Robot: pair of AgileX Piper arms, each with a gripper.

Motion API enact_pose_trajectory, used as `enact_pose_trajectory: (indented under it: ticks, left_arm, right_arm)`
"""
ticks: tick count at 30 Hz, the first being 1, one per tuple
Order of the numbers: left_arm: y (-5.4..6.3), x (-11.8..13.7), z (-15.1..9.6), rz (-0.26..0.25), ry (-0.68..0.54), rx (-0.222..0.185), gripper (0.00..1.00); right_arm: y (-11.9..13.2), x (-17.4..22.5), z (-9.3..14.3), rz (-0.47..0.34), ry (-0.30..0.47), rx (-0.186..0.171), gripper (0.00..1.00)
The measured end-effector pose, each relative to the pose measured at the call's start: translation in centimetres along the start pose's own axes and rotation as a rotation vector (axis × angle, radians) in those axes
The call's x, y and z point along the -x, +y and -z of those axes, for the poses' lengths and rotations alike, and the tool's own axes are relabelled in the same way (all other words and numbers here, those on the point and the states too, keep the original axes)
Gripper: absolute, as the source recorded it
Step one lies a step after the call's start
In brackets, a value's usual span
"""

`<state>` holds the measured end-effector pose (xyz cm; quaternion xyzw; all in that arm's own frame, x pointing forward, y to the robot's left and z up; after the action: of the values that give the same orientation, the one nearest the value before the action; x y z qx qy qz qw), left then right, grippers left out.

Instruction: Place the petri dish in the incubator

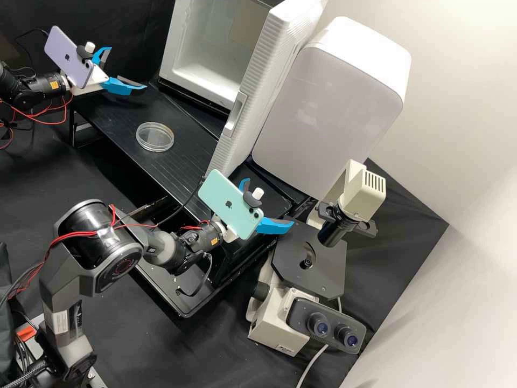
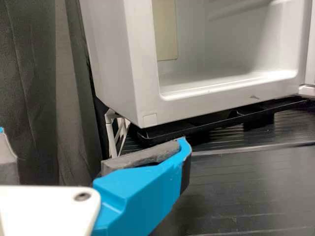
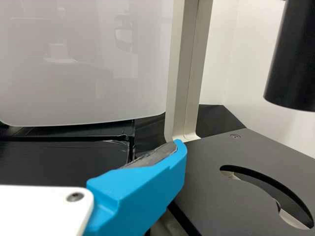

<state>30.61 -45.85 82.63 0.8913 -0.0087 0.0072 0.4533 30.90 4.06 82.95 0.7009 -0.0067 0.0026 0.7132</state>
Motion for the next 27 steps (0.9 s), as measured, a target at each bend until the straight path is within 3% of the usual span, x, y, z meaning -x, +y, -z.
enact_pose_trajectory:
  ticks: [14,27]
  left_arm:
    - [-0.3,0.4,0.0,0.012,-0.007,0.006,1.0]
    - [-1.7,5.9,-2.3,0.023,-0.156,0.066,1.0]
  right_arm:
    - [0.0,0.0,0.0,0.0,0.0,0.0,1.0]
    - [0.0,0.0,0.0,0.0,0.0,0.0,1.0]
